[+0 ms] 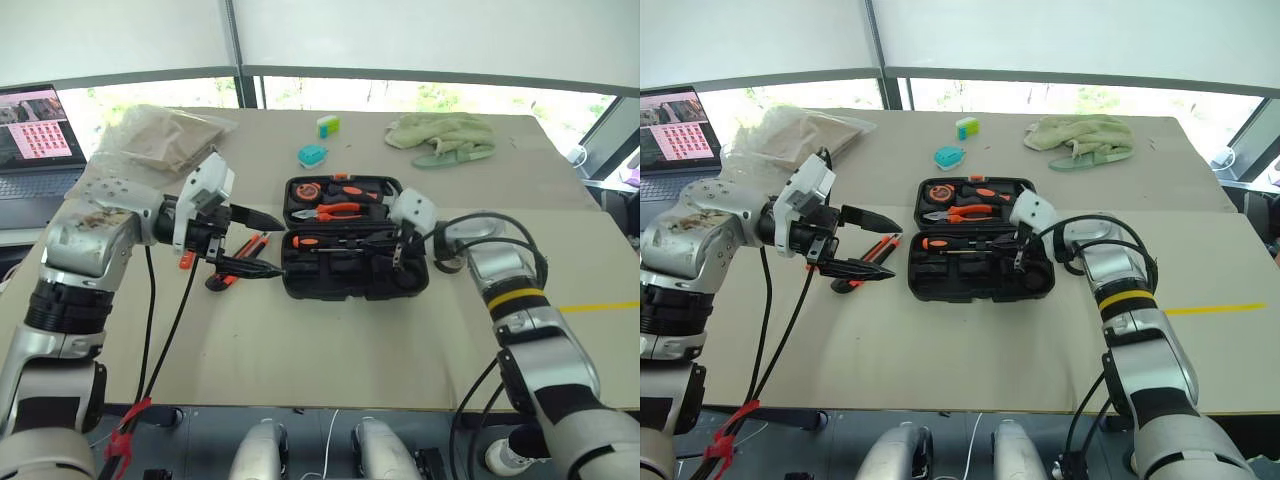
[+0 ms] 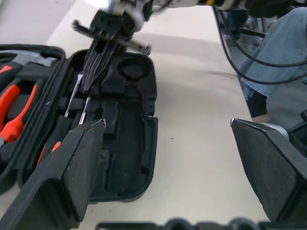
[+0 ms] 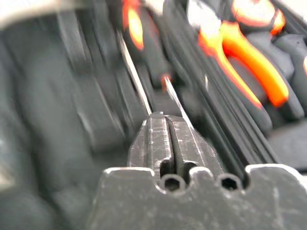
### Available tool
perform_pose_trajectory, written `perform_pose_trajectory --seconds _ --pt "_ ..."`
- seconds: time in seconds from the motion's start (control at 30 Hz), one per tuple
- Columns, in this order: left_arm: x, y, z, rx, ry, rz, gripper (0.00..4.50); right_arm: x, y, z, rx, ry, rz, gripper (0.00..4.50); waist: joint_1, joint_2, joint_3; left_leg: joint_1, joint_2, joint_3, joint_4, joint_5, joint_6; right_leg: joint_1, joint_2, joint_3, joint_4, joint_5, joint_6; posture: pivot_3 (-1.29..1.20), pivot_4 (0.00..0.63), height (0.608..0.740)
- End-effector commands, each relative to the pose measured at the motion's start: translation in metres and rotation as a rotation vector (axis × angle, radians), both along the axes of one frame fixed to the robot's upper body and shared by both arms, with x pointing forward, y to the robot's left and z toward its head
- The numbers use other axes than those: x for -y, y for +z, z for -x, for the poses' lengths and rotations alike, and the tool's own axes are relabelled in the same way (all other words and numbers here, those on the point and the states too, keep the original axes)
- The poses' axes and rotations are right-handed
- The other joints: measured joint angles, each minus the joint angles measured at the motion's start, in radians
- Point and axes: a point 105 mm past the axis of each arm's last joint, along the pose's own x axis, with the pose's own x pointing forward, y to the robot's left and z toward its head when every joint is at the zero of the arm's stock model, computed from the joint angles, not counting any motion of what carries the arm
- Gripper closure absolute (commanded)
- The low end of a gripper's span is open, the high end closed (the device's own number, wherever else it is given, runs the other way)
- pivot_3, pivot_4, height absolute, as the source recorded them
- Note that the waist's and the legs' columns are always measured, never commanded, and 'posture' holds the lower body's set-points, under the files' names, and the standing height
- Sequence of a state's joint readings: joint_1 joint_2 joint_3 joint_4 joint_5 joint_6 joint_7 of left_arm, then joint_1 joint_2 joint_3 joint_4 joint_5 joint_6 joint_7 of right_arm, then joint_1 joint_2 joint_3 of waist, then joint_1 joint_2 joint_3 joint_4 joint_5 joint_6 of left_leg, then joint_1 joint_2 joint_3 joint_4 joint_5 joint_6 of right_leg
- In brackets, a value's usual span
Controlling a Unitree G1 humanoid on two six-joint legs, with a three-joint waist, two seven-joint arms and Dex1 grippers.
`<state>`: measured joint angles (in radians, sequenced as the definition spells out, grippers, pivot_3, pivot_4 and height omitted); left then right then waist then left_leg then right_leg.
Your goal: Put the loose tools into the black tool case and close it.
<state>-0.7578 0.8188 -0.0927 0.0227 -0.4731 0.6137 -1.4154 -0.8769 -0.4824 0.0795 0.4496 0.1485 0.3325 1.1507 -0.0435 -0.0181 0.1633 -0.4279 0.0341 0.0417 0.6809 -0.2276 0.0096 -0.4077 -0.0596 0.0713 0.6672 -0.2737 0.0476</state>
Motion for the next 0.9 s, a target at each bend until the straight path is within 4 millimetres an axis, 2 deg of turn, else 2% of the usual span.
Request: perform_pose_trajectory --seconds 0.03,0.17,0.27,0.3,0.47,0.53,0.63,0.73,0.87,0.9 --pt "-0.018 0.01 0.003 0.06 0.139 0.046 0.0 0.007 0.069 0.049 0.038 0.049 -0.176 2.77 0.006 0.0 0.0 -0.002 0.0 -0.001 0.0 0.0 0.0 -0.001 0.0 -0.001 0.001 0.0 0.0 0.0 0.15 0.74" --pt "-0.048 0.001 0.019 0.023 0.326 0.091 0.0 0.01 0.083 0.101 0.017 0.111 -0.202 1.35 0.015 -0.001 0.0 -0.003 0.002 -0.003 -0.002 -0.001 0.001 0.0 -0.001 -0.004 -0.003 0.0 0.0 0.0 0.15 0.74" --pt "-0.069 -0.011 0.029 0.006 0.444 0.085 0.0 0.009 0.078 0.123 0.016 0.156 -0.16 0.46 0.015 -0.001 0.0 -0.003 0.001 -0.003 -0.002 -0.001 0.002 0.0 -0.002 -0.003 -0.003 0.0 0.0 0.0 0.15 0.74" --pt "-0.079 -0.015 0.032 -0.009 0.501 0.093 0.0 0.01 0.076 0.129 0.011 0.166 -0.146 0.04 0.016 -0.002 0.001 -0.003 0.001 -0.003 -0.002 -0.001 0.001 0.0 -0.002 -0.003 -0.005 0.0 0.0 0.0 0.15 0.74" --pt "-0.133 -0.037 0.06 -0.06 0.769 0.079 0.0 0.015 0.067 0.139 -0.005 0.156 -0.114 0.01 0.018 -0.004 0.001 0.004 0.002 -0.002 -0.002 0.0 0.001 0.005 -0.002 -0.003 -0.007 0.0 -0.001 0.0 0.15 0.74" --pt "-0.144 -0.046 0.071 -0.084 0.829 0.057 0.0 0.016 0.066 0.14 -0.008 0.149 -0.119 0.01 0.016 -0.005 0.001 0.004 0.003 -0.001 -0.002 0.0 0.001 0.004 -0.002 -0.002 -0.007 0.0 -0.002 0.0 0.15 0.74" --pt "-0.148 -0.054 0.076 -0.098 0.876 0.011 0.0 0.015 0.066 0.139 -0.004 0.138 -0.128 0.01 0.025 -0.006 0.001 0.005 0.003 -0.001 -0.002 0.0 0.001 0.004 -0.002 -0.002 -0.006 0.0 -0.003 0.0 0.15 0.74" --pt "-0.149 -0.056 0.068 -0.09 0.896 -0.038 0.0 0.014 0.067 0.136 0.008 0.109 -0.146 0.01 0.035 -0.007 0.001 0.004 0.003 -0.001 -0.001 0.0 0.001 0.004 -0.003 -0.002 -0.007 0.0 -0.003 0.0 0.15 0.74" --pt "-0.151 -0.054 0.044 -0.129 0.935 -0.194 0.0 0.013 0.065 0.136 0.019 0.09 -0.152 0.01 0.039 -0.01 0.001 0.004 0.002 -0.001 -0.001 0.0 0.0 0.004 -0.002 -0.003 -0.006 0.0 -0.003 0.0 0.15 0.74" --pt "-0.151 -0.051 0.033 -0.143 0.975 -0.203 0.0 0.012 0.065 0.136 0.022 0.087 -0.159 0.01 0.039 -0.01 0.001 0.004 0.002 -0.001 -0.001 0.0 0.0 0.004 -0.002 -0.003 -0.006 0.0 -0.003 0.0 0.15 0.74"
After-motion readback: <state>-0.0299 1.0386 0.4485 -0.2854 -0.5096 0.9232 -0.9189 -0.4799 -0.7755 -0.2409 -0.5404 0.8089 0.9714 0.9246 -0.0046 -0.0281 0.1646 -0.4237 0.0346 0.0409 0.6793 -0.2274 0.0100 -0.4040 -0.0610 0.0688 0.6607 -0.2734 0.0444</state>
